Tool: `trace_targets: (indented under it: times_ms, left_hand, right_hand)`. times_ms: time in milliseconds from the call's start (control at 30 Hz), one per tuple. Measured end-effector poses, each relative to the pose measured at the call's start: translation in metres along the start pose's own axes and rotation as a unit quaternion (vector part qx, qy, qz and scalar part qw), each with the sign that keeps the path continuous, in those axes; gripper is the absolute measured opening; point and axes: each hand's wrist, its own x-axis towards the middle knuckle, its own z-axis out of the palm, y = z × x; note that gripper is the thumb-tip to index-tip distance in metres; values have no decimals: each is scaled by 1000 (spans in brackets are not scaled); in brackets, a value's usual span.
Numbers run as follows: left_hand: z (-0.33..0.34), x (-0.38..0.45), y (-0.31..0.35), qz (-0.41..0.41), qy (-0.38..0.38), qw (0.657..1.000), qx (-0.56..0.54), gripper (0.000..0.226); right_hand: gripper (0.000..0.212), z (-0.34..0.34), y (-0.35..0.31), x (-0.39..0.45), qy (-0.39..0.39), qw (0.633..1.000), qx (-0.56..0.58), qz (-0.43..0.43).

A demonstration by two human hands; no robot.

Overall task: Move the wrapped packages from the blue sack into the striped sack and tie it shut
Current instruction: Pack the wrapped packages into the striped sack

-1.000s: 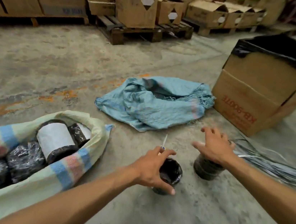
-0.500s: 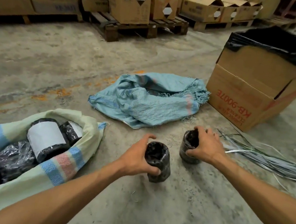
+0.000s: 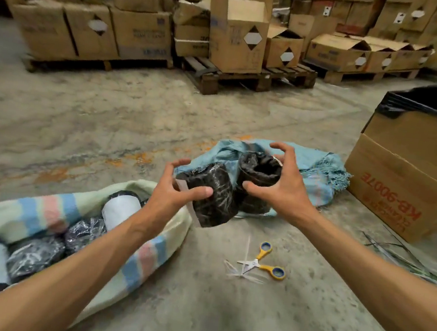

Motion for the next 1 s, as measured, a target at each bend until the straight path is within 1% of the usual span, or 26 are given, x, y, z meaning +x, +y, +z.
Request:
trace_targets:
  times_ms: [100,200,233,333,400,433,500,567,633,667,733,833,900,1000]
  left_hand:
    - [-53,-13,4,-15,77,997,3,89]
    - [-99,-30,4,-34,139,990,-5,79]
    - [-119,-39,3,-39,167,985,-14,77]
    - [-165,-61,3,-58,245,968,-20,76]
    - [-192,-76,3,-71,294,953,-1,81]
    - [-205,-84,4,-83,323,943,18,85]
    - [-220,-93,2,-120,361,918,112,91]
    - [-230,-100,-5,-159,371,888,221,81]
    - [-233,-102,-15,-186,358,867,293,75]
    - [-235,-101,-20,-192,353,858,321,77]
    - [-237,-96,-29,-204,344,839,370,82]
    - [-244,-86,-41,-267,336,807,406,94]
    - [-246,-79,-46,-280,333,798,418,98]
    - [-243,-72,-48,-282,342,786,431,91]
  right_hand:
    - [85,41,-21,12,-47,994,91,35]
    - [74,79,-35,19,-88,986,128,64]
    - [72,99,-45,21,-115,981,137,72]
    - [67,148,-69,24,-206,963,145,91]
    - [66,181,-87,22,-262,953,123,90]
    - [66,201,-95,21,-284,948,111,89]
    - [73,231,-101,17,-312,942,80,98]
    - [82,262,-103,12,-348,930,40,110]
    - [77,288,-103,6,-374,922,-19,99]
    - [74,299,-104,1,-382,919,-58,79]
    - [78,313,-103,-8,-383,914,-130,42]
    - [87,331,-98,-18,-373,906,-198,27]
    - [84,339,-96,-25,-368,906,-209,26]
    - [76,345,-96,-33,-339,914,-220,24]
